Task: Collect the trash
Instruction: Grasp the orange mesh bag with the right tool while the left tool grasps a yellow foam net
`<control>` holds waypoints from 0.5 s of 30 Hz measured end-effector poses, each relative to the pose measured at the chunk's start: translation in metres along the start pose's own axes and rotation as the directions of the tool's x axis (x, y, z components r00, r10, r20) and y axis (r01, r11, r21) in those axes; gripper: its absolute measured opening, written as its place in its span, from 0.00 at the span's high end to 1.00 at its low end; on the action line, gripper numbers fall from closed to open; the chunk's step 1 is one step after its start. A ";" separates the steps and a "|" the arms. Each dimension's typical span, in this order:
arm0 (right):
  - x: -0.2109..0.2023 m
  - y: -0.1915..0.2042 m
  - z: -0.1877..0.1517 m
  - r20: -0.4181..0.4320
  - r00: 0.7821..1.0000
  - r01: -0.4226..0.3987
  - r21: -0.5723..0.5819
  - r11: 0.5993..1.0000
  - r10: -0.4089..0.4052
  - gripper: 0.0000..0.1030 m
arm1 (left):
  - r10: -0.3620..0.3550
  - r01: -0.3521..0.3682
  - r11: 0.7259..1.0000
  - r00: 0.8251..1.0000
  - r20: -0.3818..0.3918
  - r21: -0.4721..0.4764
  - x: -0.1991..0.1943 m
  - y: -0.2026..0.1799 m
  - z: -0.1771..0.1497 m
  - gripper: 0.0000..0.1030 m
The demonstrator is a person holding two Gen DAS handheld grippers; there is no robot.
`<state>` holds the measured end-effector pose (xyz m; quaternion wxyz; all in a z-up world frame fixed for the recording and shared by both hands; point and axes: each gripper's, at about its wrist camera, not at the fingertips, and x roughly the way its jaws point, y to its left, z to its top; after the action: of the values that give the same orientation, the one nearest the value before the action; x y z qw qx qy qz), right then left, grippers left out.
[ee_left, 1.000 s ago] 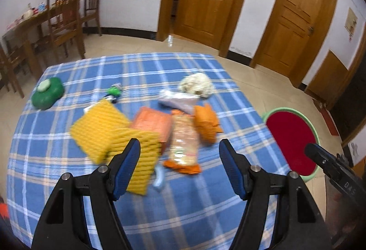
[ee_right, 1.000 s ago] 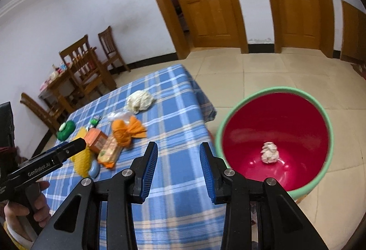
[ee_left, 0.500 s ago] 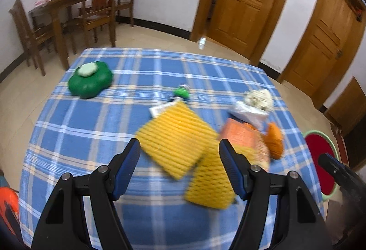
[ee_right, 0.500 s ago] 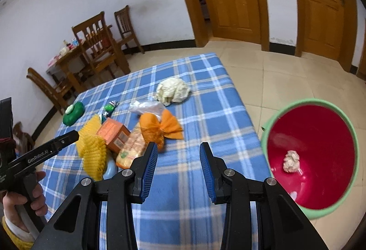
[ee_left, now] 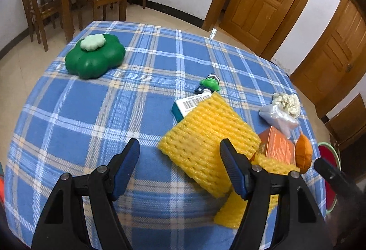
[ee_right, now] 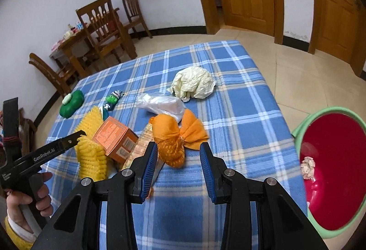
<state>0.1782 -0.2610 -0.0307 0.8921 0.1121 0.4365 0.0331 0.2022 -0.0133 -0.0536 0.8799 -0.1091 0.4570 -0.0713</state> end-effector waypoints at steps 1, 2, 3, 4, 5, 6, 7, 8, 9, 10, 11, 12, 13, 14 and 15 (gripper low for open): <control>0.002 0.001 0.001 -0.005 1.000 -0.003 -0.002 1.000 0.003 0.62 | -0.004 0.004 1.000 1.000 -0.001 -0.002 0.000 -0.001 0.000 0.30; 0.006 0.002 0.001 -0.010 1.000 -0.007 -0.005 1.000 0.007 0.62 | -0.009 0.008 1.000 1.000 -0.002 -0.007 0.000 -0.001 0.001 0.30; 0.007 0.002 0.001 -0.013 1.000 -0.010 -0.007 1.000 0.010 0.62 | -0.018 0.018 1.000 1.000 -0.007 -0.017 0.001 -0.001 0.001 0.30; 0.009 0.003 0.002 -0.015 1.000 -0.015 -0.010 1.000 0.015 0.62 | -0.032 0.031 0.999 0.999 -0.011 -0.028 0.001 0.000 0.001 0.30; 0.011 0.003 0.002 -0.017 1.000 -0.019 -0.012 1.000 0.019 0.62 | -0.048 0.048 0.998 0.999 -0.016 -0.041 0.001 0.000 0.001 0.30; 0.013 0.004 0.001 -0.018 1.000 -0.022 -0.012 1.000 0.021 0.62 | -0.063 0.062 0.997 0.998 -0.022 -0.054 0.002 0.001 0.001 0.30; 0.015 0.005 0.001 -0.020 0.999 -0.025 -0.012 1.000 0.024 0.62 | -0.083 0.081 0.994 0.996 -0.027 -0.068 0.003 0.002 0.001 0.30; 0.016 0.006 0.002 -0.023 0.999 -0.028 -0.012 1.000 0.028 0.62 | -0.099 0.097 0.992 0.995 -0.029 -0.079 0.003 0.002 0.000 0.30; 0.018 0.006 0.002 -0.025 0.999 -0.033 -0.012 0.999 0.033 0.62 | -0.112 0.109 0.990 0.993 -0.031 -0.089 0.004 0.002 0.000 0.31; 0.019 0.006 0.001 -0.028 0.999 -0.034 -0.010 0.999 0.034 0.62 | -0.123 0.119 0.988 0.992 -0.034 -0.098 0.005 0.002 -0.001 0.32; 0.020 0.007 0.001 -0.031 0.999 -0.034 -0.008 0.999 0.033 0.62 | -0.128 0.124 0.987 0.991 -0.036 -0.101 0.006 0.002 -0.001 0.33; 0.022 0.006 0.000 -0.039 0.999 -0.035 -0.002 0.999 0.035 0.62 | -0.133 0.129 0.987 0.991 -0.033 -0.100 0.006 0.002 -0.001 0.35; 0.023 0.005 0.000 -0.043 0.998 -0.040 0.004 0.999 0.040 0.62 | -0.138 0.134 0.986 0.990 -0.030 -0.099 0.005 0.001 -0.001 0.37; 0.024 0.004 -0.001 -0.045 0.998 -0.042 0.009 0.999 0.042 0.62 | -0.145 0.141 0.985 0.989 -0.028 -0.098 0.005 0.001 -0.001 0.39; 0.024 0.004 -0.001 -0.043 0.998 -0.043 0.010 0.999 0.044 0.63 | -0.157 0.154 0.983 0.987 -0.026 -0.097 0.005 0.000 -0.002 0.43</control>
<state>0.1924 -0.2534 -0.0495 0.8810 0.1251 0.4532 0.0530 0.2036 -0.0146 -0.0583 0.8576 -0.1849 0.4646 -0.1200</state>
